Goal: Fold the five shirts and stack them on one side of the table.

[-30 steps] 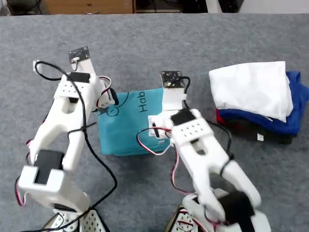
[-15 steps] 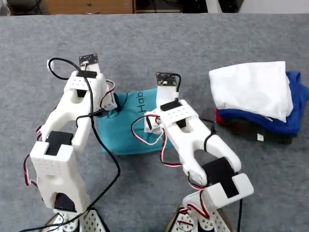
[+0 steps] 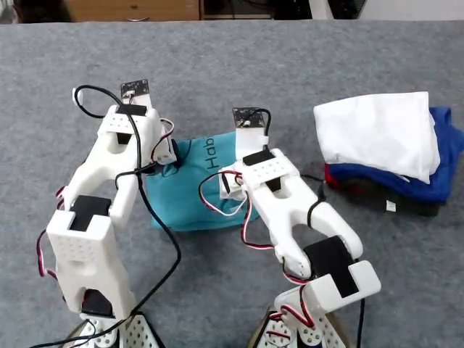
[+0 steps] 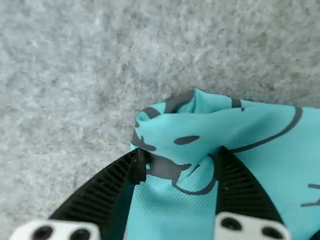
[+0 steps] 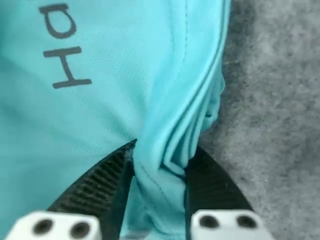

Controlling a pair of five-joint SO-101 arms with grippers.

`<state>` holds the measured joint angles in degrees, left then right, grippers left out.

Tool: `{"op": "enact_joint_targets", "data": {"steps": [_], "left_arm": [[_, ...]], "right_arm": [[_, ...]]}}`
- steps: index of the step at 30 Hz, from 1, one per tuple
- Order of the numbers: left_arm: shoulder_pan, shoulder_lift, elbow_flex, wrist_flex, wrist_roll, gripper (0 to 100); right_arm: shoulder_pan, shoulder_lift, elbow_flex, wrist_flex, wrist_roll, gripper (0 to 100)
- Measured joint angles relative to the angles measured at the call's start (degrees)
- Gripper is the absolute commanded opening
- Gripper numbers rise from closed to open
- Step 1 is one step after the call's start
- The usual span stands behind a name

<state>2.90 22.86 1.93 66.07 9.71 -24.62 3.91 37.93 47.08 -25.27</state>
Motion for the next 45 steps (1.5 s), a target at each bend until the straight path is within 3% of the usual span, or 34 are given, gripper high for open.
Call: {"op": "enact_joint_targets", "data": {"steps": [4,10,20,31,34,38,45], "left_arm": [[0.00,0.09,-2.37,3.08,-1.67,22],[-0.62,0.09,-3.16,3.52,-2.73,22],[-5.63,0.88,-3.25,3.52,-8.53,22],[-2.90,0.62,1.41,-2.37,-4.40,22],[-2.90,0.62,1.41,-3.43,-1.85,16],[-1.67,0.53,1.49,-5.54,-0.53,1],[-0.44,0.62,0.79,-9.14,0.44,2]], "right_arm": [[0.00,0.09,-0.18,0.00,0.00,9.8],[0.00,0.09,-0.18,0.00,0.00,0.8],[0.09,0.09,-0.18,0.00,1.41,0.5],[0.09,0.79,-3.25,3.16,1.85,0.5],[0.00,0.88,-5.19,4.84,1.85,0.5],[0.00,0.88,-7.82,5.45,1.85,0.5],[-0.09,0.88,-15.91,11.69,3.87,0.4]]}}
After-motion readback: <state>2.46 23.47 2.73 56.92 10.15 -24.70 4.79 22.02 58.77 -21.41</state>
